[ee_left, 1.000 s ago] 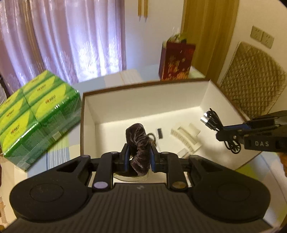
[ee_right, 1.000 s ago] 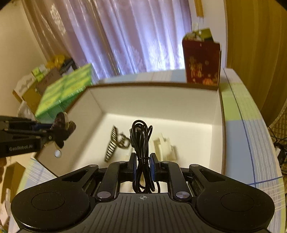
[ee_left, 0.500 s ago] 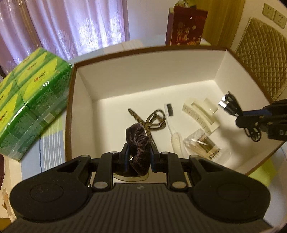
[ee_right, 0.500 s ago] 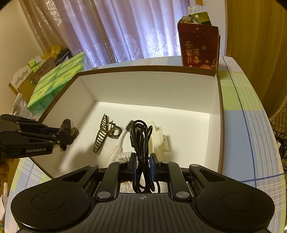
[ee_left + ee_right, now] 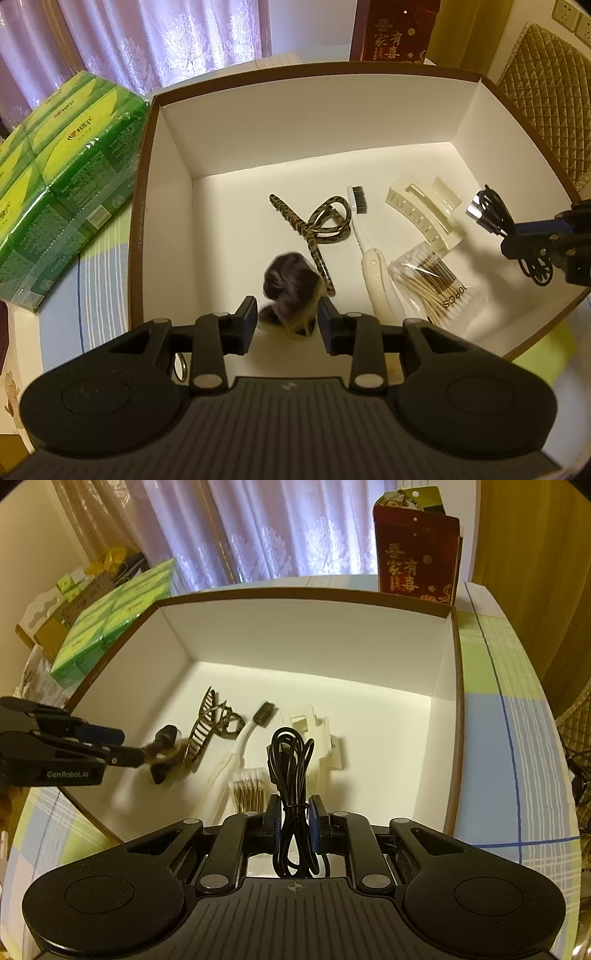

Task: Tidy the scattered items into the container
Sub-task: 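Open left tool dropping scrunchie in box while right tool releases cable, then withdraw both tools from the box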

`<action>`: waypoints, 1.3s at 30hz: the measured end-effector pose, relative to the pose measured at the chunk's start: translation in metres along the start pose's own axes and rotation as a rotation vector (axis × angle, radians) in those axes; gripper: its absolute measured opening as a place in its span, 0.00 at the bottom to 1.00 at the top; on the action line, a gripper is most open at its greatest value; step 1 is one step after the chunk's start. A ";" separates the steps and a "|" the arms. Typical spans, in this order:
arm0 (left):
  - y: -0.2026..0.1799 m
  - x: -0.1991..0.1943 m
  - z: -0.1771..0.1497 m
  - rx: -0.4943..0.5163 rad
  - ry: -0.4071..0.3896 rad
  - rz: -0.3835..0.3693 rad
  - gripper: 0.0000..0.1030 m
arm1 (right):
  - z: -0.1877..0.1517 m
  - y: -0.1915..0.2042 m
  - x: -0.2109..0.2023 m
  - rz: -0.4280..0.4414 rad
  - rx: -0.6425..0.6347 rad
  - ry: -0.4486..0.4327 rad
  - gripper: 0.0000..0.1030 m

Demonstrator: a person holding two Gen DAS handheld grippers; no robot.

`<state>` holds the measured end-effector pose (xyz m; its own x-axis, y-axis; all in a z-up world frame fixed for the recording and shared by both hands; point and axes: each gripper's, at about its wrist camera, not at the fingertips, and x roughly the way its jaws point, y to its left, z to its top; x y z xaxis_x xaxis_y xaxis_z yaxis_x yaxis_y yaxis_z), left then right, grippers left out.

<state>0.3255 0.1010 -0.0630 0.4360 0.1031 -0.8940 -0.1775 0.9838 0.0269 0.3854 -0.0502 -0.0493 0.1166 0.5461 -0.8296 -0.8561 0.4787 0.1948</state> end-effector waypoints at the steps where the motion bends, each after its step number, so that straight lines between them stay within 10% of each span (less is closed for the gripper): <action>1: 0.000 -0.001 0.000 0.001 -0.001 0.001 0.29 | 0.000 0.001 0.001 0.003 -0.005 0.005 0.17; 23: -0.001 -0.019 -0.006 0.003 -0.028 -0.002 0.41 | 0.004 0.010 0.010 0.009 -0.033 0.081 0.18; 27: -0.004 -0.022 -0.007 0.006 -0.031 -0.001 0.54 | 0.002 0.018 0.001 0.050 -0.059 0.035 0.83; 39: -0.010 -0.040 -0.012 0.024 -0.067 0.012 0.85 | -0.003 0.043 -0.021 -0.004 -0.113 -0.042 1.00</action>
<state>0.2994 0.0853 -0.0324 0.4919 0.1239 -0.8618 -0.1626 0.9855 0.0489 0.3446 -0.0437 -0.0252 0.1393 0.5738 -0.8070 -0.9067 0.4015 0.1289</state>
